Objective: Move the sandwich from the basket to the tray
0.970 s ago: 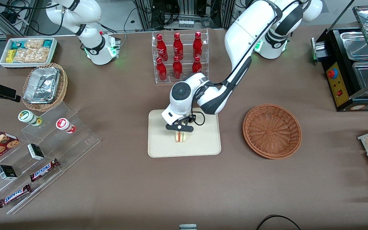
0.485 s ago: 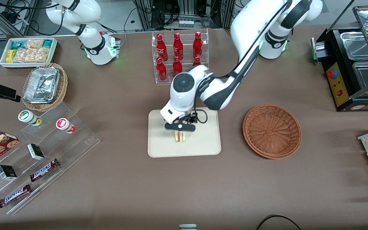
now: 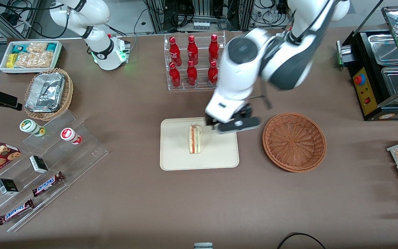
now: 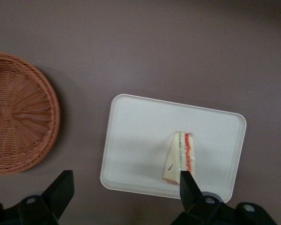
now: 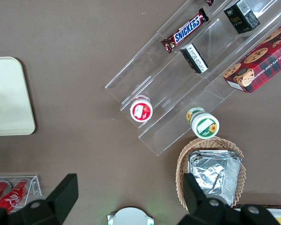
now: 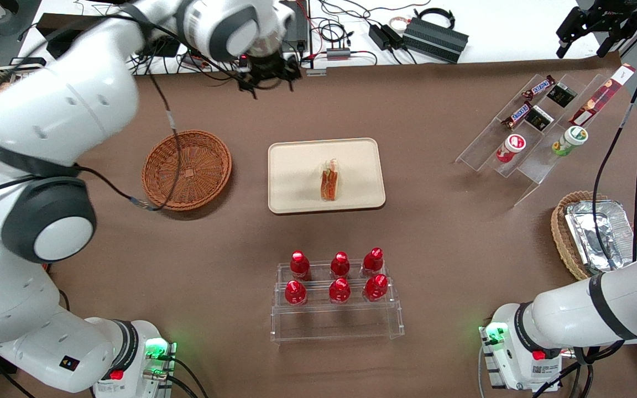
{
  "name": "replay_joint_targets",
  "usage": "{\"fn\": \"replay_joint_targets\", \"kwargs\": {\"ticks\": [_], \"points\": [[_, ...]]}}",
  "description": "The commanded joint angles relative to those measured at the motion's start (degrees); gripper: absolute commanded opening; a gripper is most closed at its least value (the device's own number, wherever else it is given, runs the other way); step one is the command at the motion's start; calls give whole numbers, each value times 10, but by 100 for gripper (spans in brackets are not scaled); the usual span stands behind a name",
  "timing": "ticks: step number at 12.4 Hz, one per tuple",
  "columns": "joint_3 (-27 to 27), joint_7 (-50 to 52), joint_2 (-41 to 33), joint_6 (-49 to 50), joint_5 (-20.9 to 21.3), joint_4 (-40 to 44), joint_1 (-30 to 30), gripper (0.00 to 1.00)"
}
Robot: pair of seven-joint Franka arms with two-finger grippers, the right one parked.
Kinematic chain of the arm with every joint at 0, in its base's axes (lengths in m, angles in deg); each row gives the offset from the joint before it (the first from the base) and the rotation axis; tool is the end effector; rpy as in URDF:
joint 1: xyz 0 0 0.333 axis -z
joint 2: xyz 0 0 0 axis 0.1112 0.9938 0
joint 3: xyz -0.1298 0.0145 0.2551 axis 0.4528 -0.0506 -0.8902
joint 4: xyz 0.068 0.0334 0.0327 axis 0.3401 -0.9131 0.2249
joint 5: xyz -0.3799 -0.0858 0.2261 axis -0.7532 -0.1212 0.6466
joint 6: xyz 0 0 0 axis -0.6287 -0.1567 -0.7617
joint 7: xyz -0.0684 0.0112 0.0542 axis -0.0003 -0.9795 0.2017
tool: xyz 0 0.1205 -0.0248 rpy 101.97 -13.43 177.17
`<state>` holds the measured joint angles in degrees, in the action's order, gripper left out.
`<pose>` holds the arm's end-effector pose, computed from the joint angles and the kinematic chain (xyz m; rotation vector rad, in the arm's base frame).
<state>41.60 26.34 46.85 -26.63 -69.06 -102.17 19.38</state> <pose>0.5891 -0.4163 0.4881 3.0888 0.3657 0.1532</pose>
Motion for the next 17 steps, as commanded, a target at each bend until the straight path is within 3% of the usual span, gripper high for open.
{"fn": "replay_joint_targets", "kwargs": {"ticks": [1, 5, 9, 10, 14, 17], "points": [[4, -15, -74, 53, -4, -28, -55, 100], [4, -135, -134, 125, -16, -42, -123, 100], [3, -320, -188, 168, -86, -68, -236, 100], [-1, -363, -200, 179, -89, -75, -245, 100], [-105, -504, -224, 217, -102, -79, -222, 100], [-110, -505, -219, 213, -84, -72, -225, 100]]}}
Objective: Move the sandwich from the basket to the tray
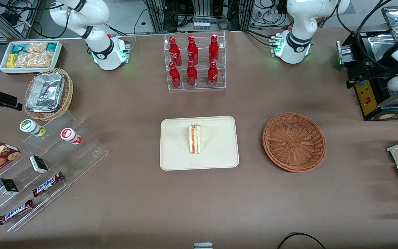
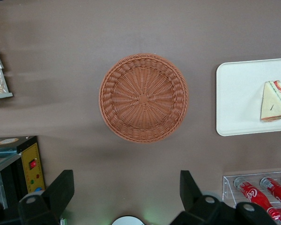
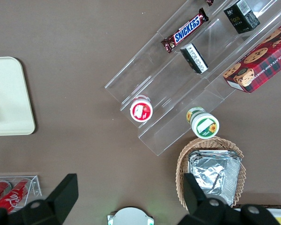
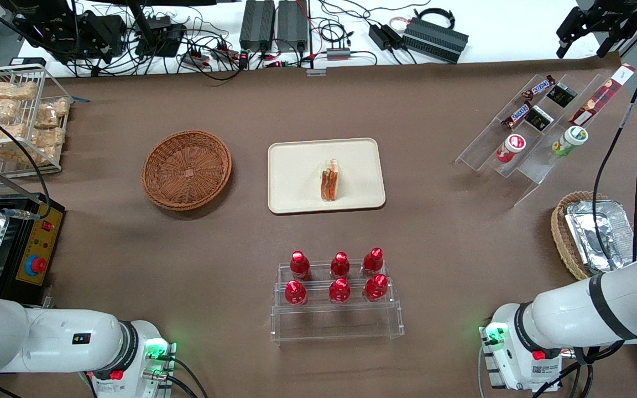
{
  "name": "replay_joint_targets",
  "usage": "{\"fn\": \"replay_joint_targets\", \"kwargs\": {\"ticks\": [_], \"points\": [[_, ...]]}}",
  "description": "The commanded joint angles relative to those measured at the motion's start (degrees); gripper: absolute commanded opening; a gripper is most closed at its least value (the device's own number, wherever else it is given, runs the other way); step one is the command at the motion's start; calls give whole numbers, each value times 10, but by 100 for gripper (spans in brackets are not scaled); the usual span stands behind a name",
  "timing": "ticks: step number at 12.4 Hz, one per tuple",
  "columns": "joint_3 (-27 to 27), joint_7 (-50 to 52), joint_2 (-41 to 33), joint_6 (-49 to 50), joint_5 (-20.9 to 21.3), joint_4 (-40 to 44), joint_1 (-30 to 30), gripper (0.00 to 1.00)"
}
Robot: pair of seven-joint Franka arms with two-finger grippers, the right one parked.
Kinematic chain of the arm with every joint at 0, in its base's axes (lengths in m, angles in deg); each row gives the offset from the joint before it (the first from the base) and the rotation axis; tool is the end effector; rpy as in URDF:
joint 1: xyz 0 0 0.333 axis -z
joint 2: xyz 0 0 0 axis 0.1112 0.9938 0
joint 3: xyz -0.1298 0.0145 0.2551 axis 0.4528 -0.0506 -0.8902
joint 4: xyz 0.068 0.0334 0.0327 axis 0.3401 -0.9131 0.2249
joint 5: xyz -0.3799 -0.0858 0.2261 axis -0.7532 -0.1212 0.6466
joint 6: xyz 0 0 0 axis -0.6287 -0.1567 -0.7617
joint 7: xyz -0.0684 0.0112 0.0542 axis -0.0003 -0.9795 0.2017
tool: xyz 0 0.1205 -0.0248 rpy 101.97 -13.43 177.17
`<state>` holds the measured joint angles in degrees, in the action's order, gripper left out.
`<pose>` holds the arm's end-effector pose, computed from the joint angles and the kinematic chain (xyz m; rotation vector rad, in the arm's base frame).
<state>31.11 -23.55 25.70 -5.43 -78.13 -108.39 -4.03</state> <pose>0.5866 -0.0451 0.6354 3.1057 -0.0676 -0.0449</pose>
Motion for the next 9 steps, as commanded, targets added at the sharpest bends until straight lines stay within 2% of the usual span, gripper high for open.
{"fn": "replay_joint_targets", "kwargs": {"ticks": [1, 9], "points": [[-5, -9, -1, 1, 14, -2, 6, 100], [-4, -15, 64, -21, 33, 58, -7, 100]]}}
